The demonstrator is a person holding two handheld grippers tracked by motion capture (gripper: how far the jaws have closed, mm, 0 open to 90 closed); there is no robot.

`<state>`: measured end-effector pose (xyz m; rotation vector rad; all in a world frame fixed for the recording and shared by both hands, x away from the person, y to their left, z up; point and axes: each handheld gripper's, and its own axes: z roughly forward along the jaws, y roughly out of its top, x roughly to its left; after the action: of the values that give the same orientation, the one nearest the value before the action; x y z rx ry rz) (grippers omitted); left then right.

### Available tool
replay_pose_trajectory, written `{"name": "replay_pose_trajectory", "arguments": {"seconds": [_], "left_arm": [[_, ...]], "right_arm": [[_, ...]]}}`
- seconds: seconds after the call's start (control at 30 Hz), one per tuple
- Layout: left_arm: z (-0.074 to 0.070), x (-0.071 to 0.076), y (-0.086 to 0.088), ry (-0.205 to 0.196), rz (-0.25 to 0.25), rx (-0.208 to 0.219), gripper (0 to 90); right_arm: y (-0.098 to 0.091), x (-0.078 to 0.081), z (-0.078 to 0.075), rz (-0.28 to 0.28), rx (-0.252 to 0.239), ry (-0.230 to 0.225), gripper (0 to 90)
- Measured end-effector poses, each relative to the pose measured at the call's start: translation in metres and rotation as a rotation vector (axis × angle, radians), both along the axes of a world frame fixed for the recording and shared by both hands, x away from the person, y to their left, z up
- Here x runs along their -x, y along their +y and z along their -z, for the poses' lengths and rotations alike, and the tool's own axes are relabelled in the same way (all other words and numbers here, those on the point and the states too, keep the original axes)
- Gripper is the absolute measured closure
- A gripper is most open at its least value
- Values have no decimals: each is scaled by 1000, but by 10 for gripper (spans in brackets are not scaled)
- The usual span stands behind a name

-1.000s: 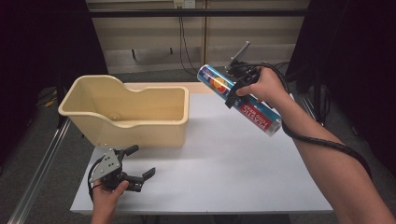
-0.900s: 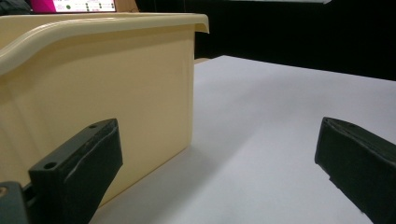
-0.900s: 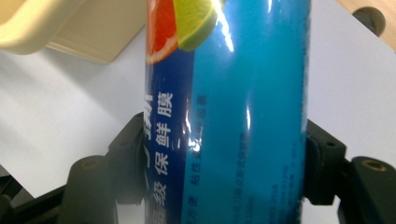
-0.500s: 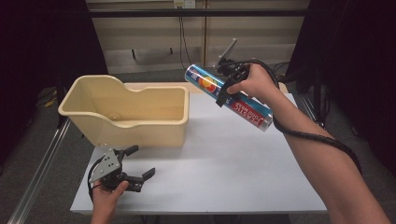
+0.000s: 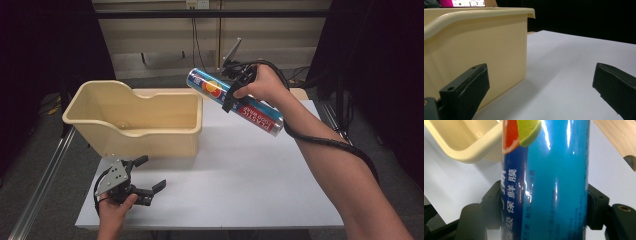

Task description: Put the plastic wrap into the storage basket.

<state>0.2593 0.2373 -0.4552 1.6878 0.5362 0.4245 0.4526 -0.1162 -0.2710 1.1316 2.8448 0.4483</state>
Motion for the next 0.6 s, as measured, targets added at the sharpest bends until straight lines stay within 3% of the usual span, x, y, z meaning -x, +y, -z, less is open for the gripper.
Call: {"name": "replay_pose_trajectory", "arguments": {"seconds": [0.6], "left_arm": [[0,0,0,2,0,2,5]], "right_arm": [[20,-6,4,-111,-10,-13,319]]}}
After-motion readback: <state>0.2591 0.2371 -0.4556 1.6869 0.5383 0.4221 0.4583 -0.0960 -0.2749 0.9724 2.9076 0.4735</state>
